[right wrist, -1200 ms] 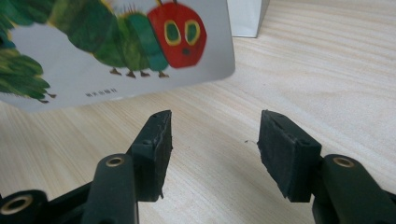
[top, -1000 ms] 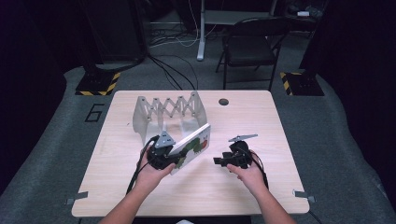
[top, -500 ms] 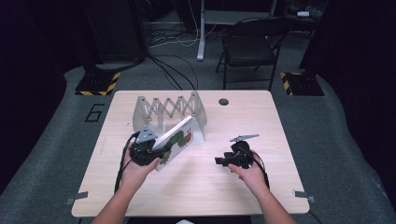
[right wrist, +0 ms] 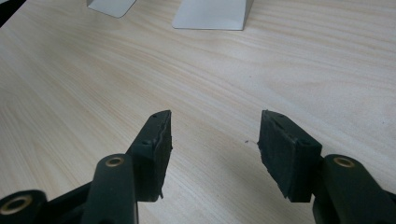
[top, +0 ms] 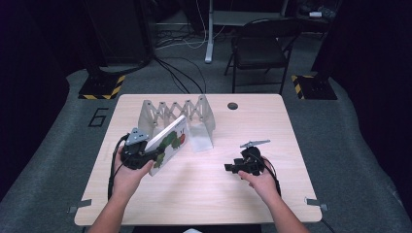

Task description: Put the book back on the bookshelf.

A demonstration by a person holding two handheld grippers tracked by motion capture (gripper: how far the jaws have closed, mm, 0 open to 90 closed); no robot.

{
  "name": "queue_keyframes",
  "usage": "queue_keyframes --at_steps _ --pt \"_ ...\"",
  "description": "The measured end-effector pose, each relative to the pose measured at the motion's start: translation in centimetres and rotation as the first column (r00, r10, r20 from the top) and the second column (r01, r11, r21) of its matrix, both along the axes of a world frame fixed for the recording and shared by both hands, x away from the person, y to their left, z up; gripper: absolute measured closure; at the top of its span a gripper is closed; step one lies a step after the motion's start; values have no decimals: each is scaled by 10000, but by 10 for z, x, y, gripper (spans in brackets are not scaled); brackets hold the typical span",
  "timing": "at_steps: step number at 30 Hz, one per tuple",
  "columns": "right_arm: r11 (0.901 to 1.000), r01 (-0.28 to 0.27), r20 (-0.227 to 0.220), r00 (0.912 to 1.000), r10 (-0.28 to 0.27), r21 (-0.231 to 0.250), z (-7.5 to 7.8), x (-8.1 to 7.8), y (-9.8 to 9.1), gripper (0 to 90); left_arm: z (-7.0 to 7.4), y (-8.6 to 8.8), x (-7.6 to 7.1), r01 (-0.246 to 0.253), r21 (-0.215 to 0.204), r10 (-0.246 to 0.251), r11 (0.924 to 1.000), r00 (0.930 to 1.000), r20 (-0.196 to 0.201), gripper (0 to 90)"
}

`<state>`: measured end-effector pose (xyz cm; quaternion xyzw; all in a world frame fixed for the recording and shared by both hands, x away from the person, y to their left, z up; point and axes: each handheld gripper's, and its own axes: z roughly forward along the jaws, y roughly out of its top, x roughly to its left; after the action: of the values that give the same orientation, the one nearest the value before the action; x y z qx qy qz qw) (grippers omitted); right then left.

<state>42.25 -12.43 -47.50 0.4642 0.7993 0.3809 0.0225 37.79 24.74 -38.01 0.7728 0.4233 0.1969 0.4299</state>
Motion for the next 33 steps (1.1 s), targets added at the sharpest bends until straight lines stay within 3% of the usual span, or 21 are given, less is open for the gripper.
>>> queue_keyframes --at_steps 11,33 --pt "10000 46 -54 10000 -46 19 0 0 -2 441 5 15 -1 -564 -78 564 9984 9984 89 757" --pt "10000 67 -128 9999 -67 7 -1 -1 -2 438 17 36 -6 -1127 -304 1137 9932 9930 332 757"
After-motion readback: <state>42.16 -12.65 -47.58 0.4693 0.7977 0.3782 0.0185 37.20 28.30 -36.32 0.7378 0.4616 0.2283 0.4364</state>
